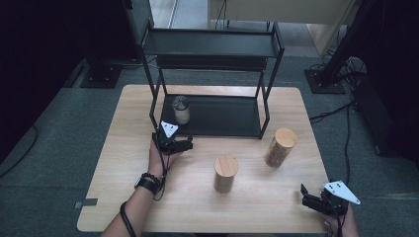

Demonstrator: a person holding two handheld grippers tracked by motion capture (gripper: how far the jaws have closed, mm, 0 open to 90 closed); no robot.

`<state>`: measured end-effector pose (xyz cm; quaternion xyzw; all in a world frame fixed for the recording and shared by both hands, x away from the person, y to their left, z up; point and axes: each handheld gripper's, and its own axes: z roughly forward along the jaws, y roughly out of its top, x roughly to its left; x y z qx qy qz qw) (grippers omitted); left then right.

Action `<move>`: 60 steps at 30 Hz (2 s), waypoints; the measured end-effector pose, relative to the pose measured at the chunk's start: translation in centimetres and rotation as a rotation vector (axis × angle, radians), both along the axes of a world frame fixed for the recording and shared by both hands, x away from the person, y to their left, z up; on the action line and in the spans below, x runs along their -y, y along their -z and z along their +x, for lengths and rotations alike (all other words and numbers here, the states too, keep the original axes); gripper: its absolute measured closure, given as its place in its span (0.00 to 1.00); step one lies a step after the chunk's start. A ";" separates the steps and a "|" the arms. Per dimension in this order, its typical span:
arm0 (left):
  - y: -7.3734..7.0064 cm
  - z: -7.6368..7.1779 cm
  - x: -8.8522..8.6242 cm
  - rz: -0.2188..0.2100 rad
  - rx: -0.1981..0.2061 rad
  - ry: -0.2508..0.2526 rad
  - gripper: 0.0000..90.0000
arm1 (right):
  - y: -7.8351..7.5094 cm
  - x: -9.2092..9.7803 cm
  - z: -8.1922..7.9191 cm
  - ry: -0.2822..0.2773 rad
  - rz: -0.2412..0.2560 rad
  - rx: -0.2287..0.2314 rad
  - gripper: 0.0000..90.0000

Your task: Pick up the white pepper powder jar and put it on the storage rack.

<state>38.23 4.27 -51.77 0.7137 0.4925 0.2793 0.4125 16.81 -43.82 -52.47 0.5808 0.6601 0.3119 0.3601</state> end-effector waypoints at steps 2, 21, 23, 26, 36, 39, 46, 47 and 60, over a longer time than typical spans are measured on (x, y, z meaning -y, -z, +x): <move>0.0 -0.2 -0.2 0.005 0.000 0.002 0.00 | 0.0 0.0 0.0 0.001 -0.001 0.001 0.00; 0.0 -2.1 -2.2 -0.004 0.004 0.001 0.00 | 0.0 0.0 0.0 0.006 -0.005 0.000 0.00; 0.0 -2.3 -2.3 -0.001 0.003 0.004 0.00 | 0.0 0.0 0.0 0.007 -0.006 0.000 0.00; 0.0 -2.5 -2.5 0.000 0.004 0.004 0.00 | 0.0 -0.1 0.0 0.007 -0.007 -0.001 0.00; 0.0 -3.5 -3.2 -0.003 0.006 0.011 0.00 | 0.0 -0.1 0.0 0.009 -0.008 -0.002 0.00; 0.0 -3.9 -3.5 -0.002 0.008 0.011 0.00 | 0.0 -0.1 0.0 0.009 -0.007 -0.001 0.00; -0.1 -4.7 -3.9 0.005 0.012 0.019 0.00 | 0.0 -0.1 0.0 0.011 -0.009 -0.001 0.00; -0.1 -4.8 -4.0 0.003 0.013 0.018 0.00 | 0.0 -0.1 0.0 0.011 -0.009 -0.002 0.00; -0.1 -5.7 -4.8 -0.007 0.013 0.022 0.00 | 0.0 -0.1 0.0 0.013 -0.010 -0.003 0.00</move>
